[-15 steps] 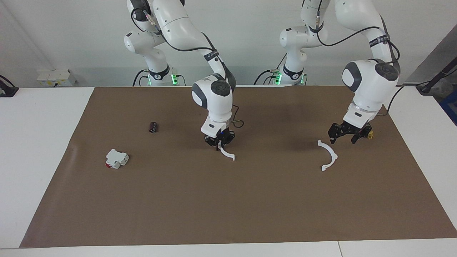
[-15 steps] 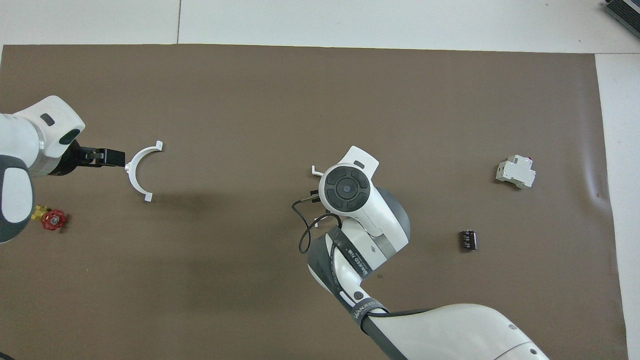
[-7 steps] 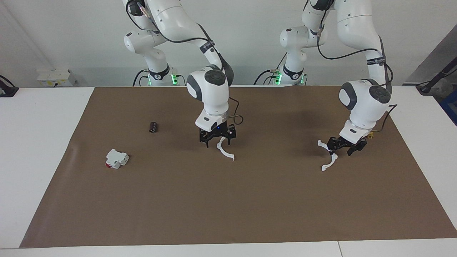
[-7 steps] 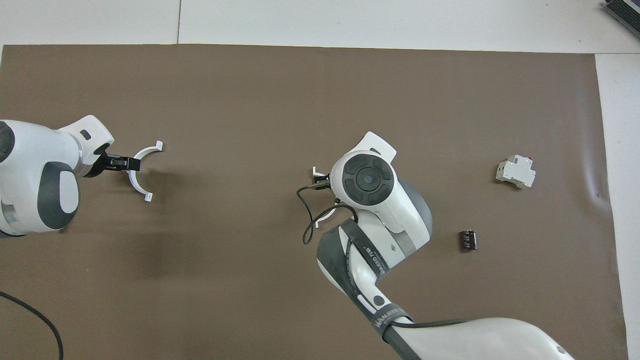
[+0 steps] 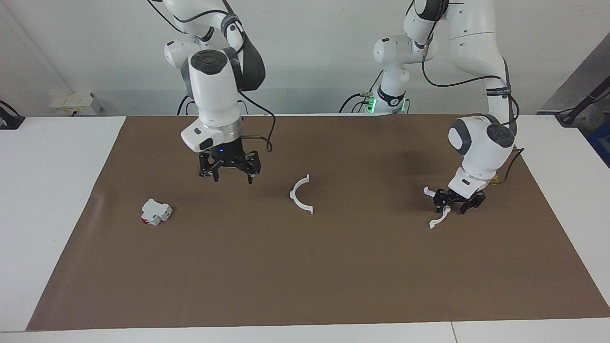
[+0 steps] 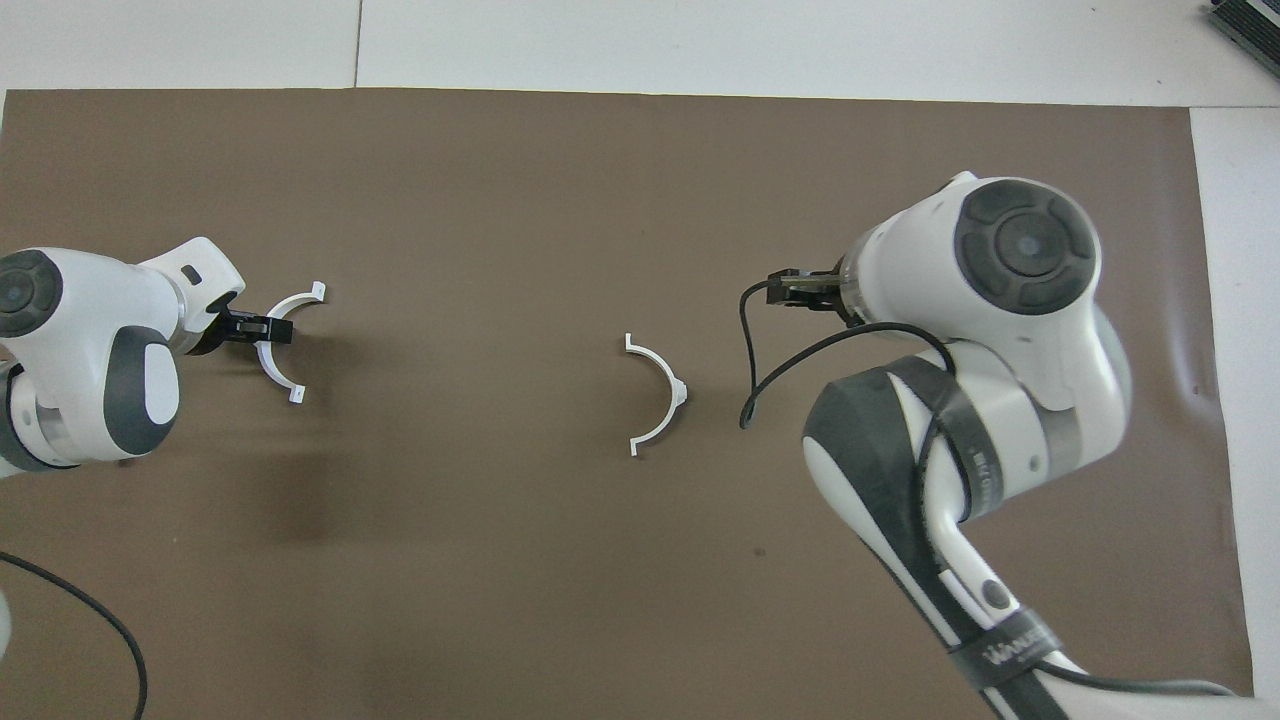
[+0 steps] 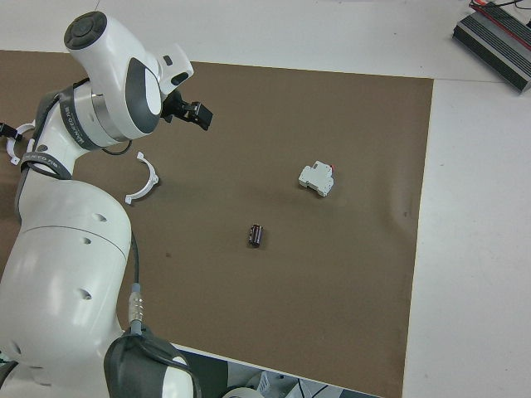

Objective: Assemble drain pipe with both arms
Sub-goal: 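Withdraw the right gripper while the left gripper lifts its half-ring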

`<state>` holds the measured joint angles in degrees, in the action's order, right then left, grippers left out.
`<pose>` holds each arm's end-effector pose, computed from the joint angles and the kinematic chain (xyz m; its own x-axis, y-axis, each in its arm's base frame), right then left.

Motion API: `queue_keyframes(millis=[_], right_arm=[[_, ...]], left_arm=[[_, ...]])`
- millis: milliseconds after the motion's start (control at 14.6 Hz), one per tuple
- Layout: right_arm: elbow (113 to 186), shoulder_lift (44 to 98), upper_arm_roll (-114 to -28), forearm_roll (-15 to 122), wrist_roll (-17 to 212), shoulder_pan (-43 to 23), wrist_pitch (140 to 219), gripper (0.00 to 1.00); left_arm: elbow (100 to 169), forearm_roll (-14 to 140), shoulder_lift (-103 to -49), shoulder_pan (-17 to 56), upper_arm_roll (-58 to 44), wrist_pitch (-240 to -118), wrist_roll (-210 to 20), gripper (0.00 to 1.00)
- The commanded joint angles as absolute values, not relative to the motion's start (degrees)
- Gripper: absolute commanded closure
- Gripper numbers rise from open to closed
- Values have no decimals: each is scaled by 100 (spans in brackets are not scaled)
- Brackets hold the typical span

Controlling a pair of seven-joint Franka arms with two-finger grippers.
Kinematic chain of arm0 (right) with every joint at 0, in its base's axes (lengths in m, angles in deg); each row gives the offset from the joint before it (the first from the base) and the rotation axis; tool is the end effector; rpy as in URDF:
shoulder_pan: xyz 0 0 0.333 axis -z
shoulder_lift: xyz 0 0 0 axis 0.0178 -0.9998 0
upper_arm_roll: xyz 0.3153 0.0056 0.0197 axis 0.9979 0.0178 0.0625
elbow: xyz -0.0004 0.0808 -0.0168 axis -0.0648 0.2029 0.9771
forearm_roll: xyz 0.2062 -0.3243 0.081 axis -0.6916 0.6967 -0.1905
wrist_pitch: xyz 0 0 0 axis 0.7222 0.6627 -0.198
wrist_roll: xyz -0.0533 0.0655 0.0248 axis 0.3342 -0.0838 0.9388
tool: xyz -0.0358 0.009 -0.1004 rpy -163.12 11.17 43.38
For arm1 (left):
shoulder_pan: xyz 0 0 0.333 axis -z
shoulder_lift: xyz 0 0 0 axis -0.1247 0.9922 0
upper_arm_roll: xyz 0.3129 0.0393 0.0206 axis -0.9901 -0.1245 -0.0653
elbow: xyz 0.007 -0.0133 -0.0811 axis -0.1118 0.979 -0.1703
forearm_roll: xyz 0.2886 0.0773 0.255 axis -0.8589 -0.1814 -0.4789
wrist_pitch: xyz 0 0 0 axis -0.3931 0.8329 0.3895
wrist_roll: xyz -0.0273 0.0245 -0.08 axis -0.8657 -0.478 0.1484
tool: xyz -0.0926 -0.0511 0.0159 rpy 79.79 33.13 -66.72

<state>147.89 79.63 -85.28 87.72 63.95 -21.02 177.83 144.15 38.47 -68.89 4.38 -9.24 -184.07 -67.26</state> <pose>0.5904 0.1572 0.5010 0.9775 -0.1480 0.1503 -0.1519 -0.9883 0.0149 0.5986 0.0232 0.2946 0.9785 -0.1633 0.1258 -0.1630 -0.9865 -0.0129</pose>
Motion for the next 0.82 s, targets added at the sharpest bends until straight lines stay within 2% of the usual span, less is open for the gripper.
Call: queue_keyframes(millis=[0,137,206,274,411,617,754], right_arm=[[14739,8298,-8464,8596,6724,-1579,17213,0],[14730,8527,-8473,8385,7250,-1174,16861,0],[14704,8658,-8473,8375,7401,-1051,16677,0],[14642,8729,-8482,8375,7533,-936,16484,0],[14380,8774,-8482,8384,7936,-708,16062,0],[14115,8861,-8491,8525,8088,-645,15551,0],[13590,8792,-8482,8568,8149,-610,15026,0]], left_arm=[[14516,3770,-6982,435,-912,-18361,-6716,36],[14516,3770,-7026,444,-912,-18185,-6760,65],[14560,3770,-7156,453,-912,-18037,-6769,87],[14578,3770,-7227,462,-912,-17913,-6777,100],[14569,3770,-7316,497,-903,-17790,-6821,100],[14490,3770,-7386,917,-912,-17728,-7478,100],[14420,3761,-7395,1225,-912,-17710,-7848,100]])
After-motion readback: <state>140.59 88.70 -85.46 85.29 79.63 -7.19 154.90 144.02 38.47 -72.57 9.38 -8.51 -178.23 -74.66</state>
